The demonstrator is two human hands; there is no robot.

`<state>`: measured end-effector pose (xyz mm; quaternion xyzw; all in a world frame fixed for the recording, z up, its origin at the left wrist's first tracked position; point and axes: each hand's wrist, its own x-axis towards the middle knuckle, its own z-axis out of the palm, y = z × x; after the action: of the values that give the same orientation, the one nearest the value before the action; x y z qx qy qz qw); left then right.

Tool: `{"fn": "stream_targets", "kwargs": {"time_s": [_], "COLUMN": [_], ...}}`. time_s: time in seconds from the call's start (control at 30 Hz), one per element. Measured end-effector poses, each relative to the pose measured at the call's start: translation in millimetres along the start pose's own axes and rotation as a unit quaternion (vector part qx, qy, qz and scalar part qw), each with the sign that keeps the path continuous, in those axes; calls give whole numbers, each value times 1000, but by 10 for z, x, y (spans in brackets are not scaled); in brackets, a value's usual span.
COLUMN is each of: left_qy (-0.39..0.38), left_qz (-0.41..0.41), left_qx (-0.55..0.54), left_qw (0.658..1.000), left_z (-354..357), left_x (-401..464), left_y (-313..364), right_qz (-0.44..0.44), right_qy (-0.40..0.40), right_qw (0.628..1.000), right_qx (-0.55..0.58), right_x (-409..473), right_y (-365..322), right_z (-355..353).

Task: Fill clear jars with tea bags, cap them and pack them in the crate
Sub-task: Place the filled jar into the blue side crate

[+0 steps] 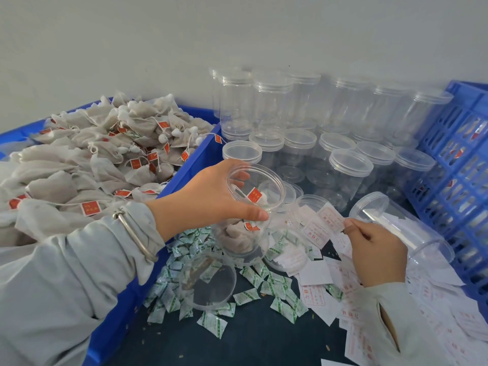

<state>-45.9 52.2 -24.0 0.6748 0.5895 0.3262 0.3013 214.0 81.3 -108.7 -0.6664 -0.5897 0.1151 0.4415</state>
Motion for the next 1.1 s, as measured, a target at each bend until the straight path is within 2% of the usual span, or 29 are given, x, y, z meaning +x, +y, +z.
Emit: {"fn": "stream_targets", "kwargs": {"time_s": [0.1, 0.2, 0.27, 0.37, 0.47, 0.63, 0.83, 0.93, 1.1], "left_qy": [0, -4, -8, -13, -6, 2, 1, 20, 35], "left_qz": [0, 1, -1, 2, 10, 21, 40, 38, 54], "left_qx": [5, 11, 10, 8, 15, 19, 8, -45, -126], "left_qw": [1000, 1000, 1000, 1000, 1000, 1000, 999, 998, 990], "left_z": [2, 12, 18, 15, 9, 14, 12, 2, 113], "left_x": [-2, -12, -19, -30, -38, -46, -69, -94, -10], "left_y": [3, 13, 26, 40, 46, 39, 105, 154, 442], "right_qz": [-33, -178, -254, -324, -338, -313, -303, -327, -372], "right_qy": [57, 122, 123, 85, 27, -101, -204, -216, -161], "right_qw": [996, 972, 953, 934, 935, 942, 928, 916, 913], "right_qx": [60, 95, 113, 123, 101, 74, 77, 81, 41], "right_x": [-35, -85, -117, -143, -182, -254, -305, -288, -109], "right_y": [-112, -405, -623, -911, -1084, -1082, -1044, -1053, -1067], "right_z": [-54, -141, -157, -99, 9, 93, -70, -205, -531]}}
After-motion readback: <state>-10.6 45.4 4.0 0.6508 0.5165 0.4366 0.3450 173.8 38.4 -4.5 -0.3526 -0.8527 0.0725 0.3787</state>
